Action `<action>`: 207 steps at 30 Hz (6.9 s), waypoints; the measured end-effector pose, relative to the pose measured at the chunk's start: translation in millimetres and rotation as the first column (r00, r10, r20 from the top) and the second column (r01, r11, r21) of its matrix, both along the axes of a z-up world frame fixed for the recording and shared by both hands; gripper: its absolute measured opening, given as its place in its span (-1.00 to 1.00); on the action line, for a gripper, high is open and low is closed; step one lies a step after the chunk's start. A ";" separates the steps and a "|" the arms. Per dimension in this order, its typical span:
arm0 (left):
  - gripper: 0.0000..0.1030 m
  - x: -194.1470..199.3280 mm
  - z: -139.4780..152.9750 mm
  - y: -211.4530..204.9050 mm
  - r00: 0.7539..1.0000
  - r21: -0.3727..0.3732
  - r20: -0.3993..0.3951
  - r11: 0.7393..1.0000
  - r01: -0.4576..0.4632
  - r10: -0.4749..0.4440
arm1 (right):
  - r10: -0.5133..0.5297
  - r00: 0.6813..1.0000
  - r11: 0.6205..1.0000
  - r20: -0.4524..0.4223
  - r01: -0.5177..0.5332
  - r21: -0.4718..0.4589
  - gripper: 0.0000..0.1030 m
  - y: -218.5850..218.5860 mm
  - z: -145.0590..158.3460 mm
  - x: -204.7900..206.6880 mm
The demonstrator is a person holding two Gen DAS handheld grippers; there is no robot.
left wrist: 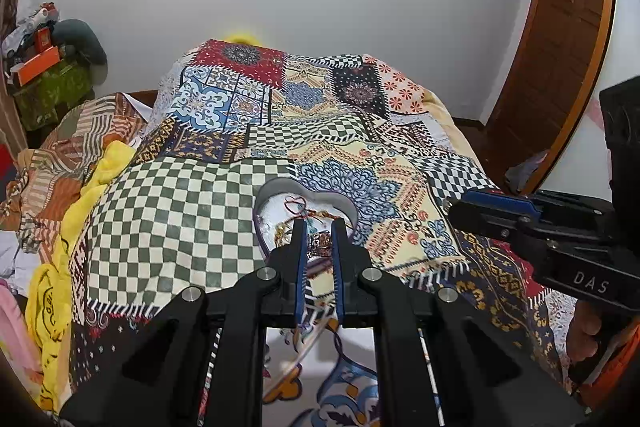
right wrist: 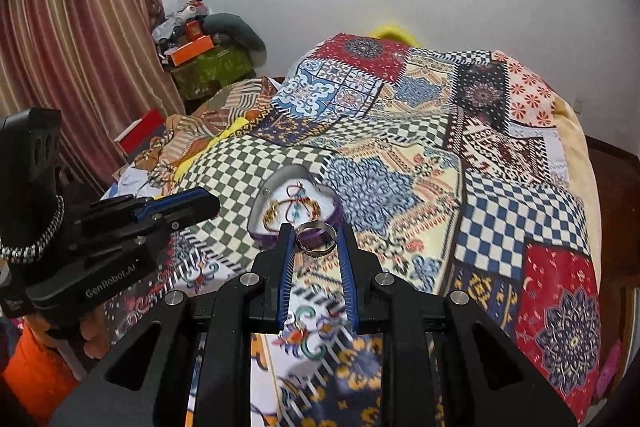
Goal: Organize jewelry
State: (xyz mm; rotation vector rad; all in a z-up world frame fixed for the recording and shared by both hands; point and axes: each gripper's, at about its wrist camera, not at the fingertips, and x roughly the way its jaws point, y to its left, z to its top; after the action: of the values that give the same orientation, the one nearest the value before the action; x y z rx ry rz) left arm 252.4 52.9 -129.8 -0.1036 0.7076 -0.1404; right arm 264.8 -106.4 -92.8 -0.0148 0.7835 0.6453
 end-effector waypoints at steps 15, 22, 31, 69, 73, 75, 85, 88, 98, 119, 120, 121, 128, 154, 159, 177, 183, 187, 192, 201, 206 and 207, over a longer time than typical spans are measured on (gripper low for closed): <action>-0.81 45.8 -13.6 17.1 1.000 -0.014 -0.023 1.000 -0.010 0.010 | 0.049 0.998 0.999 -0.043 -0.050 -0.003 -0.62 29.6 -15.9 41.5; -0.81 65.9 -23.3 22.5 0.998 -0.023 -0.056 1.000 0.006 -0.008 | 0.087 0.995 0.995 -0.057 -0.090 -0.053 -0.62 43.9 -28.6 51.9; -0.81 80.7 -37.9 25.9 0.994 -0.055 -0.102 0.998 0.023 -0.028 | 0.116 0.991 0.987 -0.062 -0.122 -0.107 -0.62 55.4 -43.1 57.7; -0.61 33.1 -3.5 33.6 0.998 0.006 -0.058 1.000 -0.029 0.029 | 0.098 0.995 0.979 -0.004 -0.097 -0.181 -0.36 52.3 -20.7 33.6; -0.58 17.8 8.0 26.6 0.999 0.023 -0.040 0.999 -0.023 0.024 | 0.085 0.996 0.983 0.013 -0.082 -0.165 -0.36 44.7 -7.9 20.3; -0.58 10.4 12.8 23.0 0.999 0.024 -0.035 1.000 -0.018 0.018 | 0.079 0.997 0.985 0.020 -0.075 -0.158 -0.36 41.0 -1.8 14.0; -0.35 -39.0 34.1 -2.7 1.000 0.050 0.002 0.999 0.013 -0.014 | 0.052 0.996 0.991 0.070 -0.043 -0.125 -0.36 20.2 26.9 -25.8; -0.34 -52.3 38.8 -10.8 1.000 0.062 0.009 0.998 0.027 -0.027 | 0.038 0.996 0.993 0.080 -0.029 -0.111 -0.36 13.4 31.8 -37.2; -0.22 -77.6 30.1 -24.7 0.999 0.040 -0.011 0.998 0.051 -0.051 | -0.017 0.999 0.995 0.037 0.021 -0.096 -0.36 -7.1 19.5 -51.9; -0.22 -67.8 -48.2 -14.4 0.986 0.037 -0.165 0.999 0.014 -0.008 | 0.040 0.990 0.968 -0.134 -0.072 -0.240 -0.36 25.9 -65.5 -40.9; -0.22 -66.7 -49.9 -13.6 0.986 0.033 -0.168 0.999 0.014 -0.008 | 0.045 0.990 0.967 -0.134 -0.077 -0.244 -0.36 26.7 -66.9 -40.3; -0.22 -65.6 -51.0 -13.1 0.985 0.030 -0.170 0.999 0.014 -0.009 | 0.050 0.990 0.966 -0.131 -0.082 -0.245 -0.36 26.7 -67.3 -40.1; -0.22 -57.7 -54.1 -14.5 0.985 0.016 -0.172 1.000 0.023 -0.020 | 0.084 0.989 0.965 -0.126 -0.112 -0.237 -0.38 27.6 -71.4 -36.7; -0.41 -35.4 -55.1 -48.0 0.985 0.096 -0.165 0.993 0.068 -0.051 | 0.105 0.981 0.986 -0.162 -0.125 -0.115 -0.42 -2.6 -61.3 -24.0; -0.41 -45.4 -54.7 -28.9 0.987 0.121 -0.162 0.992 0.040 -0.021 | 0.146 0.976 0.975 -0.160 -0.170 -0.146 -0.34 19.3 -64.5 -23.6; -0.41 -45.6 -56.0 -32.9 0.986 0.086 -0.157 0.994 0.073 -0.059 | 0.133 0.988 0.952 -0.077 -0.149 -0.269 -0.90 24.2 -63.9 -29.1; -0.41 -36.7 -53.0 -46.3 0.984 0.073 -0.152 0.992 0.107 -0.095 | 0.090 0.995 0.967 -0.043 -0.097 -0.237 -0.90 7.4 -53.2 -25.2; -0.41 -28.9 -56.6 -52.0 0.981 0.069 -0.162 0.990 0.124 -0.111 | 0.083 0.996 0.974 -0.036 -0.088 -0.210 -0.90 -0.7 -49.6 -23.7; -0.45 -11.9 -62.1 -56.3 0.976 0.074 -0.177 0.988 0.138 -0.123 | 0.081 0.994 0.975 -0.069 -0.093 -0.202 -0.89 -6.3 -54.5 -19.6; -0.81 -0.3 -65.1 -65.6 0.975 0.124 -0.152 0.976 0.181 -0.161 | 0.081 0.992 0.982 -0.101 -0.097 -0.164 -0.58 -16.0 -58.0 -14.7; -0.84 -5.1 -63.7 -63.0 0.976 0.112 -0.130 0.976 0.188 -0.173 | 0.105 0.990 0.983 -0.090 -0.117 -0.144 -0.58 -10.5 -56.8 -15.0; -0.84 -6.3 -63.3 -62.0 0.977 0.108 -0.128 0.977 0.183 -0.169 | 0.114 0.990 0.981 -0.085 -0.126 -0.146 -0.58 -7.3 -57.0 -15.4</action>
State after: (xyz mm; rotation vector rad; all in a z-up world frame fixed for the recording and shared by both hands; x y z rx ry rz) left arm 246.1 -9.1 -193.2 0.0665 0.8419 -0.2634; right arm 249.4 -113.7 -149.8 -0.1775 0.9090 0.7028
